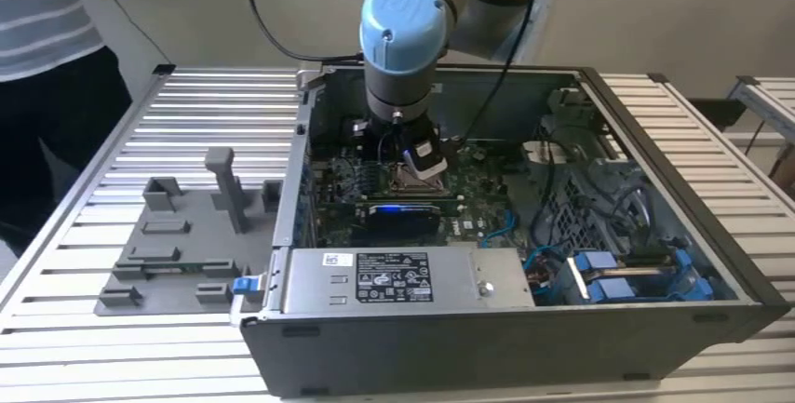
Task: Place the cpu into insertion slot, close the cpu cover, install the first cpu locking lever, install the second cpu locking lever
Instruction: 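Install the first cpu locking lever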
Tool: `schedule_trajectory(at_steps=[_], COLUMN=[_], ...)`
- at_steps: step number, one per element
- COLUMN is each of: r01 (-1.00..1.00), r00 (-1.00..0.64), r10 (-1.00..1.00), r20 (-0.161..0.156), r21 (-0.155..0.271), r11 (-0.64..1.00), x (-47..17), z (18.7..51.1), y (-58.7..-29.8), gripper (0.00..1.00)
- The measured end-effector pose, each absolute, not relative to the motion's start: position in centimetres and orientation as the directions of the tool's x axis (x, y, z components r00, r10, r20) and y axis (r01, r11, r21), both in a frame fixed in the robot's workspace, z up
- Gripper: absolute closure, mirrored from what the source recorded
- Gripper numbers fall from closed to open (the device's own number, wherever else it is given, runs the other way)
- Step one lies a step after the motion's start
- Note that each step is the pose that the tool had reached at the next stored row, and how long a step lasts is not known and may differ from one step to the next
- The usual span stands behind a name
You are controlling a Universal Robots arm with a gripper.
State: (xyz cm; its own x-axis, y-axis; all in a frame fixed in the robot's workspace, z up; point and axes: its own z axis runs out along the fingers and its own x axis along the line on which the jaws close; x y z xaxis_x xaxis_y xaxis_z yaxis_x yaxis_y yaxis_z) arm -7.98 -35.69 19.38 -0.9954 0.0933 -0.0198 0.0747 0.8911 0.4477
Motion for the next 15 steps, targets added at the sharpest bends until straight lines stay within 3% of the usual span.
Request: schedule_trajectory(at_steps=[15], r01=[0.075], r00=[-0.995], r10=[0.094], r20=[-0.021], r21=[0.448], r11=[0.891], x=[-8.0], z=[19.36], y=[-35.88], gripper=[0.89])
